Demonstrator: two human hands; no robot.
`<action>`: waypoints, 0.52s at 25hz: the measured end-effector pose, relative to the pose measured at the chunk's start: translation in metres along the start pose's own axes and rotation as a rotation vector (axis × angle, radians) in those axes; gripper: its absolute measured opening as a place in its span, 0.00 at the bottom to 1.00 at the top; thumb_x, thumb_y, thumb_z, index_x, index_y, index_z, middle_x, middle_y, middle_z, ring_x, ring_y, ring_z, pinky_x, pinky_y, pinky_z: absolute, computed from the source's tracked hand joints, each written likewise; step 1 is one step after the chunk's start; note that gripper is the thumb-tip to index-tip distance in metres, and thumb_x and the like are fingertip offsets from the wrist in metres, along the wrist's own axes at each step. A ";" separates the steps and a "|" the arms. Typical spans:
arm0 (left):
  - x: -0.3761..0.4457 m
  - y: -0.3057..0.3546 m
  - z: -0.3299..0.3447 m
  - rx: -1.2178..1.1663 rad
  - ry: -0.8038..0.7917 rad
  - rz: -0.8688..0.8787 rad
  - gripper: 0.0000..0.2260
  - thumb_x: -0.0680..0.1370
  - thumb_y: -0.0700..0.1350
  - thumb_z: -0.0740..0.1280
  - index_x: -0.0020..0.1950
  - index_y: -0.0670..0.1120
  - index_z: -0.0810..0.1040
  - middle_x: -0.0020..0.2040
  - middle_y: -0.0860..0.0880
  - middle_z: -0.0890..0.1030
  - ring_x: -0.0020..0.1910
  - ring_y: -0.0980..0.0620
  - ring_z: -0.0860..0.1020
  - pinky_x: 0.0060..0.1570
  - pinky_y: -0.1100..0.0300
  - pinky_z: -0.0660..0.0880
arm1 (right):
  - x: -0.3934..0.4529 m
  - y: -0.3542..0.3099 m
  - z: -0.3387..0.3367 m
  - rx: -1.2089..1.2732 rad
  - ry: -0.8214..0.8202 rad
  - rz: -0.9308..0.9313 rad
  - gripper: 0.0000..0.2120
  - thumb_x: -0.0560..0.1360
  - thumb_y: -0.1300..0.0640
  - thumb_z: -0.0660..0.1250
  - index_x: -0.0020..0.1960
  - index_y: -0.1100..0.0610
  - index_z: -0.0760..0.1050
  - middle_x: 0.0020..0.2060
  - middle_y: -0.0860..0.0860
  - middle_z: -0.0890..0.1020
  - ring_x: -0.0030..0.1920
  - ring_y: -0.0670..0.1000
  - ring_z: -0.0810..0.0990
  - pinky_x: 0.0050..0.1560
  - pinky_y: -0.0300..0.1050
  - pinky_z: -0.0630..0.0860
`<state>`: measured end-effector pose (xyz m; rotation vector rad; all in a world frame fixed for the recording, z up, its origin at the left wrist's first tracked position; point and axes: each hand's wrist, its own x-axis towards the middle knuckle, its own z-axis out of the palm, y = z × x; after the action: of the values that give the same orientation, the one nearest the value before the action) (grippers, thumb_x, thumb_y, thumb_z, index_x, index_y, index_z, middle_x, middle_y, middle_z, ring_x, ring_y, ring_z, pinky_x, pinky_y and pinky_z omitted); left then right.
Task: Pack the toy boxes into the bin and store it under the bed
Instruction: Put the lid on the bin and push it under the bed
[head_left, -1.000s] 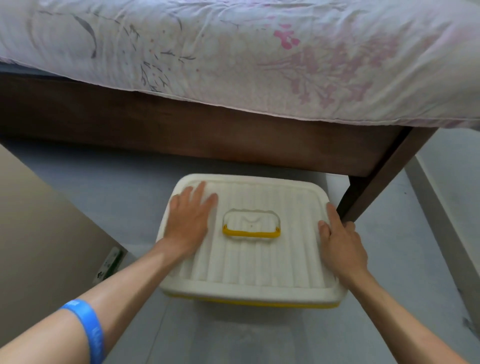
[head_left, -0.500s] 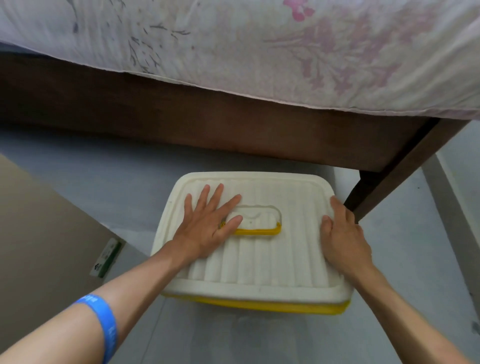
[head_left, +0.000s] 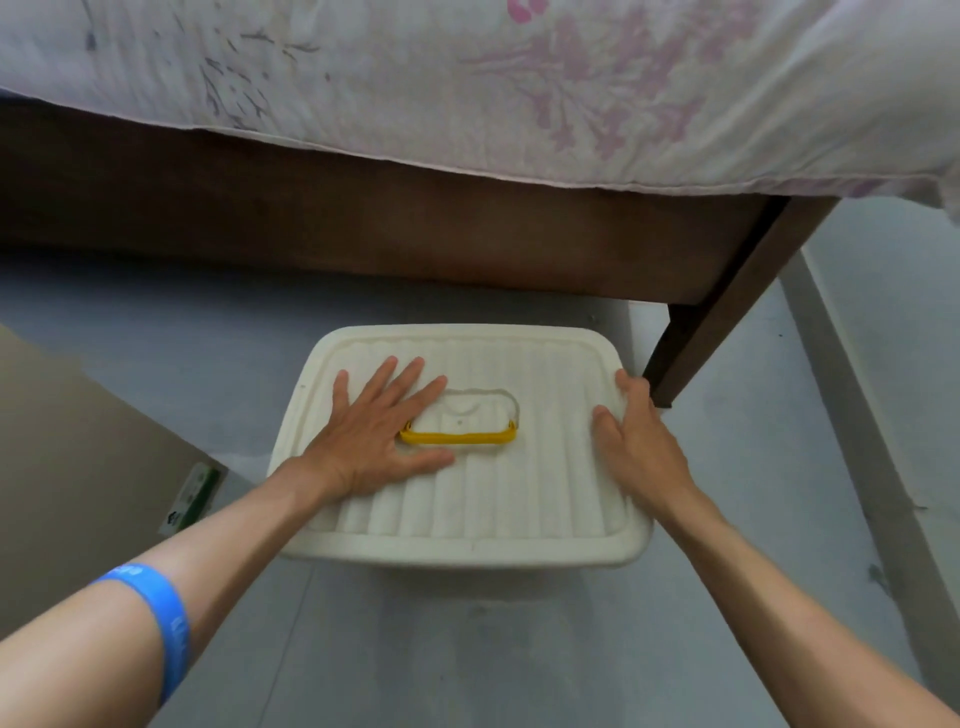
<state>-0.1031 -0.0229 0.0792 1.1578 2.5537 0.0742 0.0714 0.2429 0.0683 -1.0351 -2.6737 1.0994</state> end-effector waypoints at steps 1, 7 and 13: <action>0.002 0.001 -0.005 -0.018 -0.021 -0.003 0.42 0.66 0.81 0.48 0.76 0.70 0.40 0.80 0.58 0.37 0.78 0.54 0.32 0.73 0.37 0.34 | 0.006 -0.002 -0.002 0.013 0.034 0.001 0.16 0.81 0.45 0.55 0.67 0.47 0.57 0.64 0.49 0.73 0.53 0.54 0.75 0.52 0.54 0.74; 0.034 0.037 -0.037 0.019 -0.303 -0.177 0.54 0.56 0.83 0.58 0.75 0.70 0.36 0.81 0.50 0.36 0.79 0.38 0.41 0.73 0.37 0.50 | 0.020 -0.005 0.003 -0.059 0.074 -0.056 0.19 0.83 0.50 0.50 0.73 0.46 0.54 0.72 0.49 0.65 0.64 0.59 0.72 0.60 0.61 0.73; 0.018 0.070 0.002 0.098 0.038 -0.203 0.45 0.62 0.81 0.35 0.74 0.64 0.27 0.79 0.53 0.31 0.77 0.40 0.31 0.71 0.30 0.40 | 0.022 0.000 0.007 0.094 0.063 0.090 0.28 0.81 0.41 0.51 0.77 0.40 0.44 0.77 0.47 0.62 0.70 0.57 0.69 0.66 0.59 0.69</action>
<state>-0.0622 0.0368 0.0850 0.9324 2.7204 -0.0783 0.0524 0.2522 0.0585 -1.1633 -2.5229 1.1744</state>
